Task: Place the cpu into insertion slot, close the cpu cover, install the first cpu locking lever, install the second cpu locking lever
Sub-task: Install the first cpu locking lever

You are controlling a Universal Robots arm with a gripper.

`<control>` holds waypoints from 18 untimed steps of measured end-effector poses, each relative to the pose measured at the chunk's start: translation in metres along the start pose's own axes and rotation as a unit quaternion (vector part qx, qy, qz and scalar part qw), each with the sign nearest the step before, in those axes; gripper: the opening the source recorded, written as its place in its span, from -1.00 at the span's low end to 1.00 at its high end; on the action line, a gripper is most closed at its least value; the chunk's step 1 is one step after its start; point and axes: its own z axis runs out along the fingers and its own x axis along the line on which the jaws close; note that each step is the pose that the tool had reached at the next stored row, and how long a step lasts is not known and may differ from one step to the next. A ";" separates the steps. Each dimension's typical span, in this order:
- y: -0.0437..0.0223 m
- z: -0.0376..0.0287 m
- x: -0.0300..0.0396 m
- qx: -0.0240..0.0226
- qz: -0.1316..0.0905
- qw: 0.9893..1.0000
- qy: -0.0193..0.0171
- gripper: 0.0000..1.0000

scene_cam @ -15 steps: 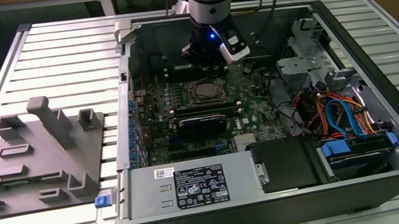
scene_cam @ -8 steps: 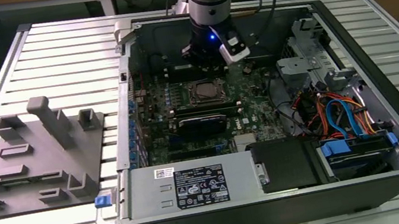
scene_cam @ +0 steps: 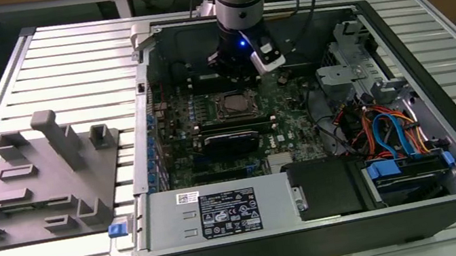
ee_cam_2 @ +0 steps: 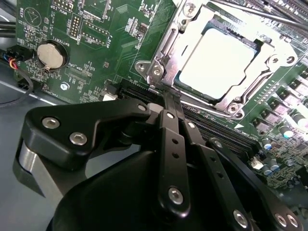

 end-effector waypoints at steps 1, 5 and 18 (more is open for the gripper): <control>0.0001 -0.0004 0.0000 0.000 0.000 1.000 0.000 -0.80; 0.0002 -0.0010 -0.0001 0.000 0.000 1.000 0.000 -0.80; -0.0002 0.0036 -0.0001 0.007 0.000 1.000 -0.001 -0.80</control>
